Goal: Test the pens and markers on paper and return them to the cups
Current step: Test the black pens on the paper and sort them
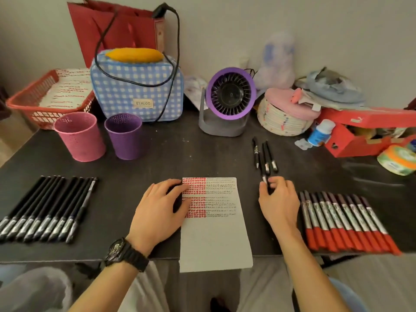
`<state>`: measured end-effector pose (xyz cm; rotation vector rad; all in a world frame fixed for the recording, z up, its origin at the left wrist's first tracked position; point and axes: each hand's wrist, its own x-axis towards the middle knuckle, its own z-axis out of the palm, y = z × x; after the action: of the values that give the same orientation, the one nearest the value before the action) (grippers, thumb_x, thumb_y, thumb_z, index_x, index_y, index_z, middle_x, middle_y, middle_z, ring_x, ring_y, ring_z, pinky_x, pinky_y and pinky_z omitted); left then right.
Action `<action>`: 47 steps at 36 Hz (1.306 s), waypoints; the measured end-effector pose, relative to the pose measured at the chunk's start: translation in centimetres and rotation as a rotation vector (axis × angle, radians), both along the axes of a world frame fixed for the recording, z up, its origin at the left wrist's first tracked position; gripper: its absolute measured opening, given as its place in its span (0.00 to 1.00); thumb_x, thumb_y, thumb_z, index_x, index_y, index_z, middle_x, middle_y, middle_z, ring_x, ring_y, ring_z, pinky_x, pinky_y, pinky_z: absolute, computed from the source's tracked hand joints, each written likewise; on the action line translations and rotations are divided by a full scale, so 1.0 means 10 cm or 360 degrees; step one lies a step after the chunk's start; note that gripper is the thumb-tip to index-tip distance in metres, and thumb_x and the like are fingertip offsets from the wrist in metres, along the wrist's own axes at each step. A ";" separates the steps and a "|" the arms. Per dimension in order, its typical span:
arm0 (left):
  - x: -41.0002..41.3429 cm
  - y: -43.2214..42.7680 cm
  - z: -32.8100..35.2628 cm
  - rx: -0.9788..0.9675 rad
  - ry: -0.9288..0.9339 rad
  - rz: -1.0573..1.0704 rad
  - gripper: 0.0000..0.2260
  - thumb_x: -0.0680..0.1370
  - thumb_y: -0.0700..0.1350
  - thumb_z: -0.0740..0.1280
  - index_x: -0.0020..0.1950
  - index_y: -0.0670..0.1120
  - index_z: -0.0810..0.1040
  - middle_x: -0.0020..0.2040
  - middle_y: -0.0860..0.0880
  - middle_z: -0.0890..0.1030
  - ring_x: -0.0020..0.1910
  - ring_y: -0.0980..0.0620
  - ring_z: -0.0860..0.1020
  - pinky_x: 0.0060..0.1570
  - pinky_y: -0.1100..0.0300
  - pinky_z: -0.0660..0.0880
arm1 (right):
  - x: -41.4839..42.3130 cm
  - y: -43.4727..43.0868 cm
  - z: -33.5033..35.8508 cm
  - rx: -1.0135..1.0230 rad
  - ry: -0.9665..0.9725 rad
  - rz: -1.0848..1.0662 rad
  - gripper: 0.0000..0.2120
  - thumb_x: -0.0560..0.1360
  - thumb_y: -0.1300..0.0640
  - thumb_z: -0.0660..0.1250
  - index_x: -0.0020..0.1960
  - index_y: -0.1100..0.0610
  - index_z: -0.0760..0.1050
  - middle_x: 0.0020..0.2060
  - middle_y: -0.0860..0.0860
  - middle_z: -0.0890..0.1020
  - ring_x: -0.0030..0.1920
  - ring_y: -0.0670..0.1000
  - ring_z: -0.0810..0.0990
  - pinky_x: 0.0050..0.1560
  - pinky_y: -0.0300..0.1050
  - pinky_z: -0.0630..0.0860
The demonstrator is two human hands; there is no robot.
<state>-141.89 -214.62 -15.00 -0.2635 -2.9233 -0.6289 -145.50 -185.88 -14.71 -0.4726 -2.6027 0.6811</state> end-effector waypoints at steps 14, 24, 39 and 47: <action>0.05 0.00 0.01 0.0166 -0.0052 0.0021 0.22 0.81 0.65 0.54 0.73 0.61 0.70 0.72 0.58 0.73 0.71 0.57 0.69 0.75 0.54 0.58 | 0.24 0.04 0.08 -0.0538 0.0166 -0.0087 0.06 0.81 0.55 0.67 0.52 0.55 0.82 0.45 0.52 0.82 0.48 0.54 0.80 0.50 0.46 0.72; 0.54 0.23 0.27 0.0863 -0.0058 -0.0068 0.20 0.78 0.68 0.57 0.68 0.65 0.73 0.55 0.72 0.78 0.52 0.70 0.75 0.49 0.73 0.70 | 1.38 -0.40 0.30 -0.1357 0.0074 0.0449 0.08 0.70 0.44 0.70 0.47 0.41 0.85 0.32 0.48 0.82 0.30 0.42 0.77 0.33 0.33 0.76; 0.65 0.67 0.40 0.1703 -0.0565 -0.0318 0.10 0.78 0.56 0.67 0.59 0.65 0.80 0.44 0.55 0.80 0.37 0.52 0.82 0.38 0.62 0.78 | 1.68 -0.52 0.34 -0.1538 -0.0070 0.0416 0.13 0.67 0.38 0.72 0.51 0.39 0.84 0.42 0.49 0.85 0.34 0.47 0.80 0.35 0.37 0.78; 0.80 0.60 0.49 0.1101 -0.0582 -0.0518 0.09 0.76 0.56 0.74 0.55 0.67 0.81 0.47 0.61 0.83 0.35 0.58 0.76 0.39 0.67 0.75 | 1.69 -0.49 0.39 -0.1714 -0.0038 0.0545 0.26 0.66 0.28 0.72 0.54 0.44 0.84 0.38 0.53 0.84 0.33 0.47 0.79 0.35 0.40 0.77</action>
<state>-133.85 -208.62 -10.13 -0.5852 -2.7579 -1.8396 -128.59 -190.75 -10.84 -0.3020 -2.1293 2.1917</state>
